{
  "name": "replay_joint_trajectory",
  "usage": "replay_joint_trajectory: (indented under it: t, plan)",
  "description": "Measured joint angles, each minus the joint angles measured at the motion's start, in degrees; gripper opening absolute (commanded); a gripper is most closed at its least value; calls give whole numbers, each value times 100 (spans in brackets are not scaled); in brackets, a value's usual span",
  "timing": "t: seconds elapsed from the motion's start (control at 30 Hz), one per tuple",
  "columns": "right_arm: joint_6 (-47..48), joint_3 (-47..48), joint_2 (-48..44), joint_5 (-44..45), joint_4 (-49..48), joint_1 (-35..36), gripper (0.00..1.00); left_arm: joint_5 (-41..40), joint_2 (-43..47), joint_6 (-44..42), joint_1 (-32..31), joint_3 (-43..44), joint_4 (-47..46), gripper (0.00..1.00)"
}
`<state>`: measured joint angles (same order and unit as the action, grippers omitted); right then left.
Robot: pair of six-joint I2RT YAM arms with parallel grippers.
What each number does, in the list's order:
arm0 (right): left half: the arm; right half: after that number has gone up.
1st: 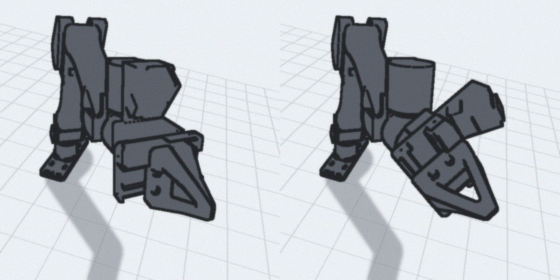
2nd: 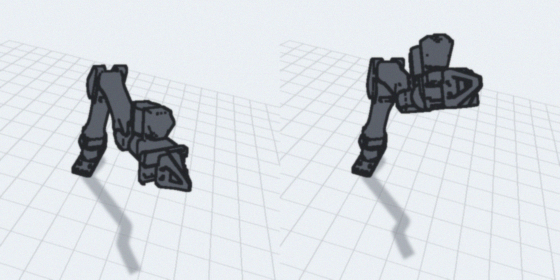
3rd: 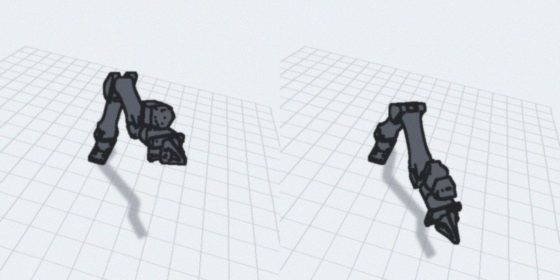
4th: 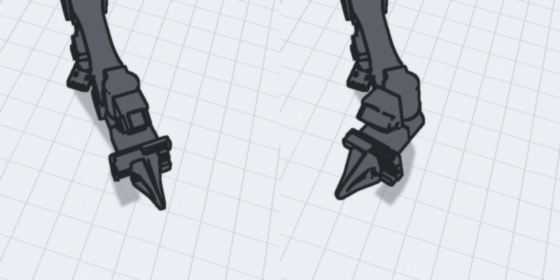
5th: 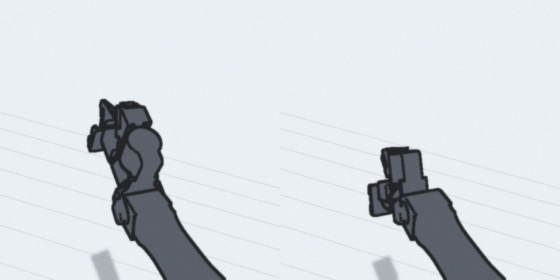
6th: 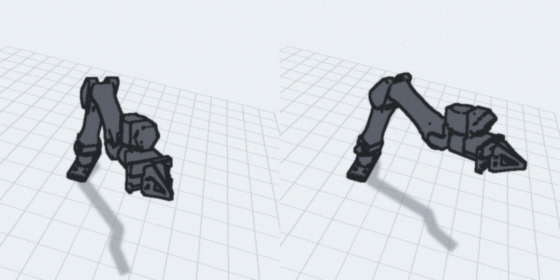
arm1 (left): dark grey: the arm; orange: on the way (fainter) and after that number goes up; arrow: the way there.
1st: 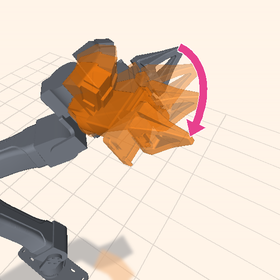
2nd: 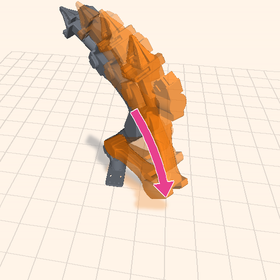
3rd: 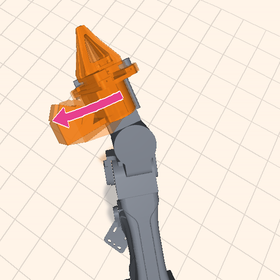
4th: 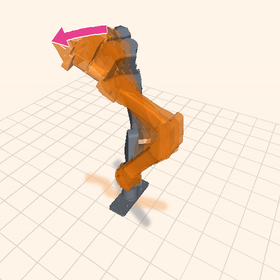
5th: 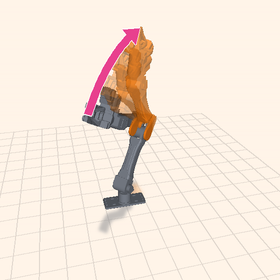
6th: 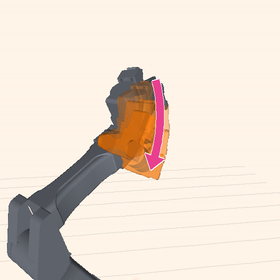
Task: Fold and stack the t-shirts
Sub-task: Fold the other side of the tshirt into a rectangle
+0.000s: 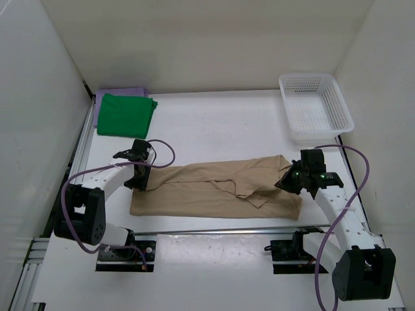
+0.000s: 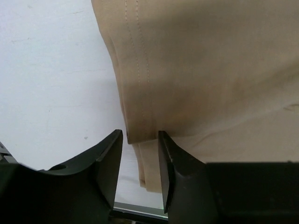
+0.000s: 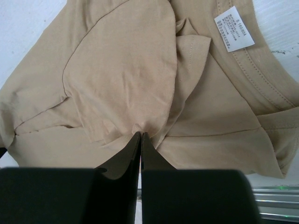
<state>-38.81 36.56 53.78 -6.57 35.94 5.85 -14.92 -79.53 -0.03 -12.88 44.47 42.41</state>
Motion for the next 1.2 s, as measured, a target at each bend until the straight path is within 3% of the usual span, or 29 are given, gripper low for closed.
replay_joint_trajectory:
  t: [0.13,0.27,0.33,0.4,0.5,0.57,0.73,0.83,0.93,0.97,1.03,1.2]
  plan:
    - [4,0,26,22,2,-39,0,-70,-238,-2,0,15,-72,41]
    - [11,2,35,35,2,-48,0,-125,-278,4,0,22,-87,17]
    - [15,2,59,37,2,-48,0,-164,-282,4,0,37,-90,10]
    - [24,2,90,39,2,-48,0,-205,-315,-2,2,61,-92,10]
    - [28,2,122,39,2,-63,0,-243,-417,-22,50,149,-26,50]
    - [46,2,125,37,2,-85,0,2,-538,-33,219,481,245,62]
    - [46,2,129,50,0,-96,0,1567,-1029,-11,1471,2201,807,60]
    - [42,2,129,59,-2,-96,0,2726,-1139,11,2288,2522,918,45]
    - [39,2,129,61,-2,-96,0,3926,-1314,4,2999,2339,1097,47]
    - [42,2,125,61,-2,-96,0,4308,-1344,9,3182,2135,1121,52]
    - [35,-24,90,61,-13,-96,0,4883,-1351,26,3449,1622,1152,52]
    - [-2,-310,-55,61,-31,-96,0,5254,-1185,55,3458,605,1126,47]
